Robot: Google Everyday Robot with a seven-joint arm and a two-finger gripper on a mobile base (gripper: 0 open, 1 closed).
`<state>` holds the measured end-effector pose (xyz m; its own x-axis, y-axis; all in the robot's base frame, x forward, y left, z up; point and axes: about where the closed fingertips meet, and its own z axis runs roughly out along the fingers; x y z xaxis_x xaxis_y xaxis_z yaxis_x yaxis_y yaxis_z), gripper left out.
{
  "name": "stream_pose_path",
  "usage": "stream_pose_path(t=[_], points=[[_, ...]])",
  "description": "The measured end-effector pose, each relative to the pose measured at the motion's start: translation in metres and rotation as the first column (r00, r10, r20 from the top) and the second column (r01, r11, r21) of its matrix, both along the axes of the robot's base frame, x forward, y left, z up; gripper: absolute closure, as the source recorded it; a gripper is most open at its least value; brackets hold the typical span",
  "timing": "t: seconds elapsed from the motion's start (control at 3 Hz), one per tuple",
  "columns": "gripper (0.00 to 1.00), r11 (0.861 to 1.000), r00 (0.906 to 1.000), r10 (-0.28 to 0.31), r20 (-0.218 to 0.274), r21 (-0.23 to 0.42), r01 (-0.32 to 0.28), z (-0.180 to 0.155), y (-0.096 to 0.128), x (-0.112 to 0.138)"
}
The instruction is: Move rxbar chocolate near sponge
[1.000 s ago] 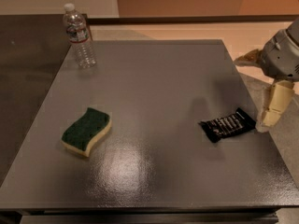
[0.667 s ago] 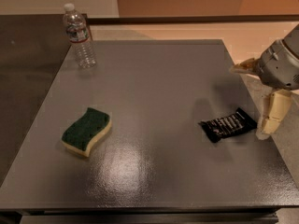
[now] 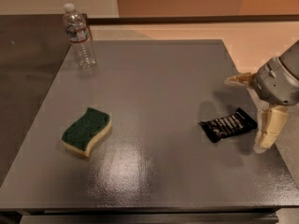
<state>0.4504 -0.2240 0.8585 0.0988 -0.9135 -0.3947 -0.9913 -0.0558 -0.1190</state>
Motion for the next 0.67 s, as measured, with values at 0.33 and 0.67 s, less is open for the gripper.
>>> stream_pose_path(t=[0.33, 0.67], points=[[0.0, 1.0, 0.9998, 0.011, -0.014, -0.002, -0.011, -0.015, 0.004, -0.004], [0.19, 1.0, 0.9995, 0.01, -0.031, -0.01, -0.01, -0.025, 0.006, -0.006]])
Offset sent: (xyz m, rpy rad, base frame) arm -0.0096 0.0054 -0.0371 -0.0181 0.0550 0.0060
